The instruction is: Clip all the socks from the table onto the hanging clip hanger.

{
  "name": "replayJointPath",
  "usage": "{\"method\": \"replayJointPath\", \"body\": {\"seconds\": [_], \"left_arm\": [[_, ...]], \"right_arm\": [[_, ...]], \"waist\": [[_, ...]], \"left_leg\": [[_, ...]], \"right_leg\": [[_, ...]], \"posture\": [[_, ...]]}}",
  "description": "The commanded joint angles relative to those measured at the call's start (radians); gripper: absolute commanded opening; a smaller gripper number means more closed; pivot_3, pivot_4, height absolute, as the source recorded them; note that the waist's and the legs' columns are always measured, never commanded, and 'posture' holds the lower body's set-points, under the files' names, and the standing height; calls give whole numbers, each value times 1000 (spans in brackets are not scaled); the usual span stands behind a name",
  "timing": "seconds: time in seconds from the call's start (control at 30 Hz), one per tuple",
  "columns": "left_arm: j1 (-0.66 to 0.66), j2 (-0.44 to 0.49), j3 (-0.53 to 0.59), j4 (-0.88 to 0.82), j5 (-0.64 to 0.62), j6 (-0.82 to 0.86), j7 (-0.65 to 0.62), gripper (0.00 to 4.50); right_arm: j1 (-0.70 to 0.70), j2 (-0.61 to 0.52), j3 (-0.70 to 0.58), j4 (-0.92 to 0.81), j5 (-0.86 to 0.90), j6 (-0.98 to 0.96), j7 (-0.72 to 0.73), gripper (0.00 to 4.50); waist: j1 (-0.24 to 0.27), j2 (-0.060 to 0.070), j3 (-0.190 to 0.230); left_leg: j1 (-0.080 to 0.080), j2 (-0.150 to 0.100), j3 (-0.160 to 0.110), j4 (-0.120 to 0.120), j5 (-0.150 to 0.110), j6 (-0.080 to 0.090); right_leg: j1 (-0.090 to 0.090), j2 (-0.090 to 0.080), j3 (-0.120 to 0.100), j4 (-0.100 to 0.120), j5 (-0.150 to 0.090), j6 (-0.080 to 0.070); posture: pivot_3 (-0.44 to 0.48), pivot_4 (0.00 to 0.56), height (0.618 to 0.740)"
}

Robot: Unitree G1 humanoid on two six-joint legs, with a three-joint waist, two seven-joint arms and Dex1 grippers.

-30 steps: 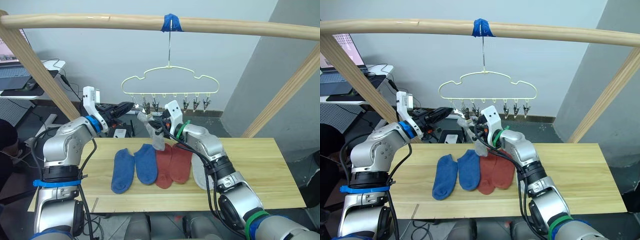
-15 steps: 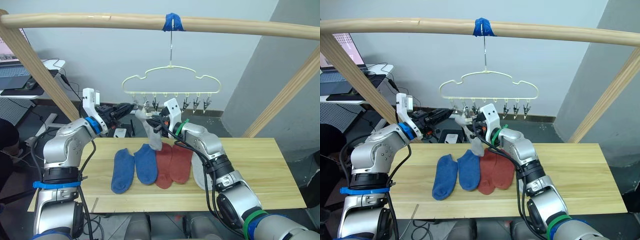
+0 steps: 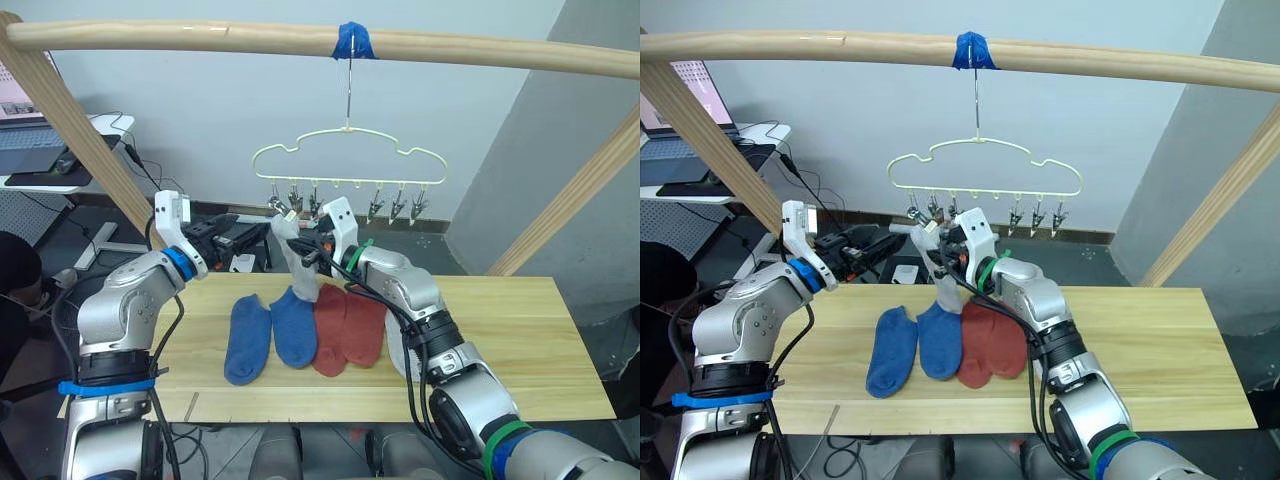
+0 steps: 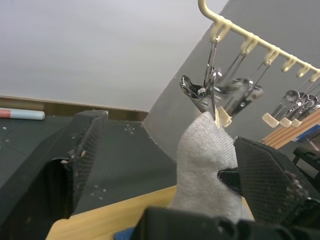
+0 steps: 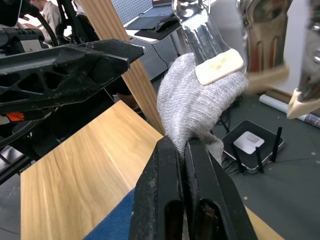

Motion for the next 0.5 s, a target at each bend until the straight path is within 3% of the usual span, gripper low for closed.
{"method": "replayJointPath", "body": {"seconds": [0.03, 0.17, 0.4, 0.43, 0.5], "left_arm": [[9, 5, 19, -84, -13, -18, 6, 4500], [43, -4, -10, -144, 6, -37, 8, 4500], [109, -41, -68, -203, 44, -86, 17, 4500], [112, -44, -73, -203, 46, -89, 16, 4500], [114, -50, -83, -197, 56, -101, 14, 4500]], "right_arm": [[-26, 9, -22, 0, 19, -25, 0, 504], [24, -26, -10, -40, 4, -23, 4, 1760], [235, -183, -1, -301, 8, 59, 13, 4254], [259, -201, -5, -335, 14, 72, 11, 4486], [296, -232, -12, -393, 21, 97, 3, 4486]], "waist": [[1, -1, 2], [7, -1, 3], [27, -1, 5], [26, -1, 6], [22, -1, 6]], "left_leg": [[0, 0, 0, 0, 0, 0], [-1, 0, 0, 0, 0, 0], [-3, -1, 0, -1, 0, 0], [-3, -1, 0, -1, 0, 0], [-3, -1, 1, -1, 0, 0]], "right_leg": [[0, 0, 0, 0, 0, 0], [0, 0, 0, -1, 0, 0], [0, -2, 0, -5, 0, 0], [0, -2, 0, -6, 0, 0], [0, -2, 0, -6, 0, 0]], "posture": [[147, 168, 740], [138, 168, 740], [100, 173, 740], [94, 174, 740], [86, 174, 740]]}}
